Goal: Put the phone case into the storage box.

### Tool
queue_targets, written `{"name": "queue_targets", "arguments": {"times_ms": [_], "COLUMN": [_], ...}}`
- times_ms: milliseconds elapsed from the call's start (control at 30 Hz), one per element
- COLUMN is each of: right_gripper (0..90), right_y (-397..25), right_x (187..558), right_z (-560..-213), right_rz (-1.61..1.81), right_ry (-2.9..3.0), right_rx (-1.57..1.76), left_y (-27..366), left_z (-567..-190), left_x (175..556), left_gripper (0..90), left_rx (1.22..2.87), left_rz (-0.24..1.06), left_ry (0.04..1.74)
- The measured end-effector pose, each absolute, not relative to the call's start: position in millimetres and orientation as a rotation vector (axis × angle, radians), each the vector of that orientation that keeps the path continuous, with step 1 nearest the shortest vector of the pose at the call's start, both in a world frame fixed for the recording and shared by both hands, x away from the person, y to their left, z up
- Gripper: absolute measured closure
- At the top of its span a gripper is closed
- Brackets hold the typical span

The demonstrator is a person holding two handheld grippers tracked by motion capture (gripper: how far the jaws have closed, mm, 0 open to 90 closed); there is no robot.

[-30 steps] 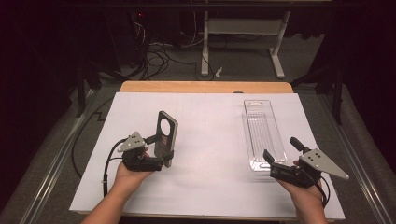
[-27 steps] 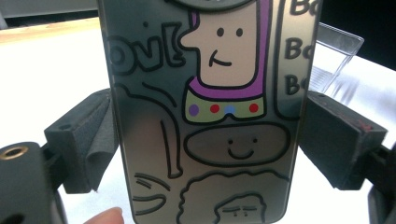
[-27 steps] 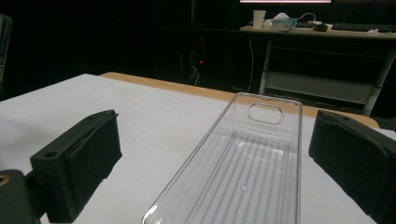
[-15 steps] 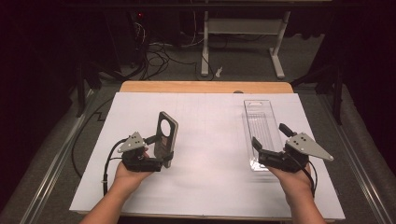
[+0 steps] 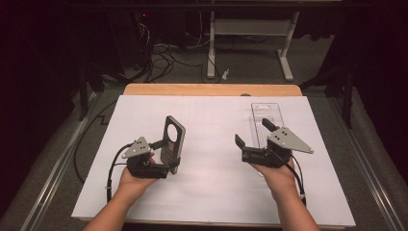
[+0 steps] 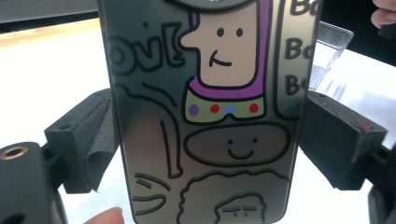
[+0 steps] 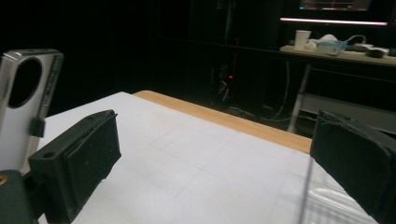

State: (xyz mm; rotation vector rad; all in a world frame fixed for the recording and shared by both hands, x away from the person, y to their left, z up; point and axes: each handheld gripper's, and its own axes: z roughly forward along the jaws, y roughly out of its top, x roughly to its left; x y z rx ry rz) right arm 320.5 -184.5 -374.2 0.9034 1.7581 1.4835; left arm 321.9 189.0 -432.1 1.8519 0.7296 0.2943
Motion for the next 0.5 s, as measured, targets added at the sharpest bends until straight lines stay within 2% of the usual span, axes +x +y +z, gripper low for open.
{"name": "queue_targets", "arguments": {"times_ms": [500], "right_gripper": [1.0], "right_y": [-142.2], "right_x": [315.8], "right_z": [-401.3], "right_rz": [1.502], "right_ry": [1.895], "right_rx": [0.835], "left_y": [182.8], "left_z": [-434.4], "left_x": [318.9], "left_gripper": [13.1], "left_rx": [1.882], "left_rz": [0.275], "left_ry": [0.689]}}
